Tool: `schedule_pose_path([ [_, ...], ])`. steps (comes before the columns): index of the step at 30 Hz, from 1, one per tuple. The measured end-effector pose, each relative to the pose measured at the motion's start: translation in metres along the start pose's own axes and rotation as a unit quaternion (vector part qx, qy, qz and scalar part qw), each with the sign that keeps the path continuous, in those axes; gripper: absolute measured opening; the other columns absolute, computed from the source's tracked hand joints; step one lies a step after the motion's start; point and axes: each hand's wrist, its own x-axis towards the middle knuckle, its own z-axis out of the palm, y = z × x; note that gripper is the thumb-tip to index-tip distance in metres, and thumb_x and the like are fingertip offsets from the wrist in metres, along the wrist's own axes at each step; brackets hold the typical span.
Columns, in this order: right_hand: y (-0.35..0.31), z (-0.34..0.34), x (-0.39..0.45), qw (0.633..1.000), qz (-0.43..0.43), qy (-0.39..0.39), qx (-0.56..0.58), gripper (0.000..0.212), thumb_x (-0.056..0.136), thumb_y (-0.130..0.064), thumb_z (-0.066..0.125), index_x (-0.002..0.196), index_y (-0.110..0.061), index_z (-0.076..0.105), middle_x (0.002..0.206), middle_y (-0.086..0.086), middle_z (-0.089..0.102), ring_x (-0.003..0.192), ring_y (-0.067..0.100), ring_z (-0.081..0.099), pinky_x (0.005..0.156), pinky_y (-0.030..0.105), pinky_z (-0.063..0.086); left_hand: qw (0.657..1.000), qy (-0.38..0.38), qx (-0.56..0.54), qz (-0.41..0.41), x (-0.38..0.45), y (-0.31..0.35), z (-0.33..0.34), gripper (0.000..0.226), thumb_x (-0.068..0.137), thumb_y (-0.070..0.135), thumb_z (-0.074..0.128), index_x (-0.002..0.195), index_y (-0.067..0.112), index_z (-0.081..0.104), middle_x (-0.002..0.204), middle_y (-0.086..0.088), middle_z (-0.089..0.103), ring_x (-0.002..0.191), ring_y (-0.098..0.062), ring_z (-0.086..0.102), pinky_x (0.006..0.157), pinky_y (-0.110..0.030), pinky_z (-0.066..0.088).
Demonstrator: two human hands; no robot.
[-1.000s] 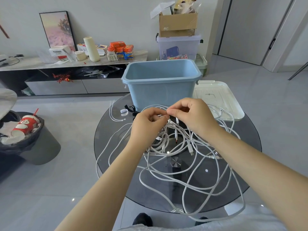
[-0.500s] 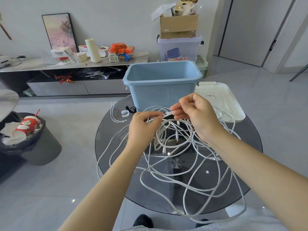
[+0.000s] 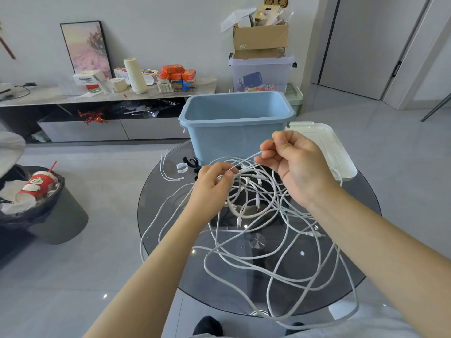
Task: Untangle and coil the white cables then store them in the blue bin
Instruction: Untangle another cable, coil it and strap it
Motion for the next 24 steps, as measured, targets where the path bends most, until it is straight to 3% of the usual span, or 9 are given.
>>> schedule_pose_path([
  [2, 0.001, 0.001, 0.001, 0.998, 0.027, 0.002, 0.061, 0.019, 0.099, -0.003, 0.039, 0.082, -0.004, 0.049, 0.057, 0.001, 0.064, 0.05, 0.011, 0.06, 0.06, 0.027, 0.058, 0.999, -0.033, 0.022, 0.001, -0.002, 0.0, -0.002, 0.004, 0.088, 0.037, 0.062, 0.091, 0.037, 0.058, 0.111, 0.005, 0.043, 0.088, 0.001, 0.05, 0.079, -0.008, 0.039],
  [4, 0.0, 0.001, 0.002, 0.995, 0.041, 0.003, 0.093, 0.019, 0.099, -0.003, 0.039, 0.083, -0.003, 0.049, 0.056, 0.002, 0.063, 0.049, 0.011, 0.058, 0.059, 0.028, 0.058, 0.995, -0.043, 0.083, 0.032, -0.003, -0.006, -0.002, 0.028, 0.077, 0.033, 0.075, 0.099, 0.031, 0.057, 0.111, 0.008, 0.039, 0.096, -0.006, 0.049, 0.081, -0.01, 0.039],
  [8, -0.003, 0.0, 0.004, 0.994, 0.06, 0.02, 0.093, 0.021, 0.098, 0.0, 0.039, 0.08, -0.004, 0.05, 0.053, 0.001, 0.059, 0.044, 0.008, 0.053, 0.056, 0.026, 0.057, 0.993, 0.011, 0.093, 0.066, -0.001, -0.009, -0.004, 0.029, 0.081, 0.014, 0.068, 0.105, 0.03, 0.061, 0.102, 0.011, 0.053, 0.088, -0.001, 0.052, 0.075, -0.001, 0.034],
  [11, -0.005, -0.005, 0.007, 0.994, 0.059, 0.047, 0.074, 0.024, 0.097, 0.003, 0.039, 0.078, -0.006, 0.05, 0.049, -0.001, 0.055, 0.041, 0.007, 0.048, 0.052, 0.024, 0.055, 0.998, 0.017, 0.048, 0.032, 0.002, -0.012, -0.009, 0.025, 0.084, 0.021, 0.069, 0.107, 0.032, 0.066, 0.098, 0.014, 0.064, 0.092, -0.007, 0.059, 0.082, -0.015, 0.042],
  [15, 0.0, -0.002, 0.002, 0.998, 0.045, 0.041, -0.018, 0.021, 0.097, 0.001, 0.042, 0.079, -0.006, 0.051, 0.049, -0.002, 0.054, 0.04, 0.006, 0.046, 0.052, 0.024, 0.055, 1.0, 0.019, -0.001, -0.006, 0.004, -0.012, -0.017, 0.022, 0.085, 0.021, 0.069, 0.104, 0.032, 0.068, 0.092, 0.007, 0.07, 0.074, 0.006, 0.061, 0.068, -0.003, 0.042],
  [18, 0.0, -0.004, 0.003, 0.998, 0.033, 0.045, -0.009, 0.018, 0.097, -0.001, 0.044, 0.081, -0.004, 0.052, 0.053, 0.0, 0.058, 0.043, 0.007, 0.052, 0.057, 0.027, 0.058, 0.999, 0.045, -0.01, -0.02, 0.004, -0.009, -0.019, 0.021, 0.086, 0.02, 0.068, 0.106, 0.026, 0.068, 0.086, 0.013, 0.066, 0.065, 0.012, 0.058, 0.062, 0.0, 0.041],
  [20, 0.002, -0.006, 0.006, 0.999, 0.03, 0.023, 0.021, 0.015, 0.097, -0.004, 0.044, 0.085, -0.005, 0.053, 0.062, 0.003, 0.065, 0.051, 0.009, 0.059, 0.064, 0.027, 0.059, 0.998, 0.064, 0.022, -0.016, 0.003, -0.007, -0.019, 0.021, 0.087, 0.021, 0.066, 0.107, 0.026, 0.069, 0.083, 0.018, 0.064, 0.067, 0.012, 0.057, 0.061, 0.001, 0.039],
  [22, 0.009, -0.007, 0.005, 0.998, 0.039, -0.022, -0.037, 0.01, 0.096, -0.014, 0.047, 0.102, -0.011, 0.055, 0.087, 0.004, 0.068, 0.068, 0.01, 0.061, 0.072, 0.025, 0.055, 0.996, 0.076, 0.039, -0.014, 0.002, -0.006, -0.018, 0.022, 0.088, 0.023, 0.066, 0.109, 0.026, 0.069, 0.079, 0.021, 0.062, 0.068, 0.011, 0.056, 0.06, 0.0, 0.039],
  [24, 0.022, -0.008, 0.003, 0.978, 0.091, -0.06, -0.177, 0.042, 0.091, -0.034, 0.052, 0.131, -0.021, 0.046, 0.117, -0.002, 0.059, 0.097, 0.01, 0.057, 0.088, 0.024, 0.043, 0.996, 0.08, 0.039, -0.016, 0.001, -0.004, -0.017, 0.022, 0.087, 0.024, 0.066, 0.109, 0.026, 0.069, 0.077, 0.021, 0.062, 0.067, 0.007, 0.057, 0.059, -0.005, 0.041],
])
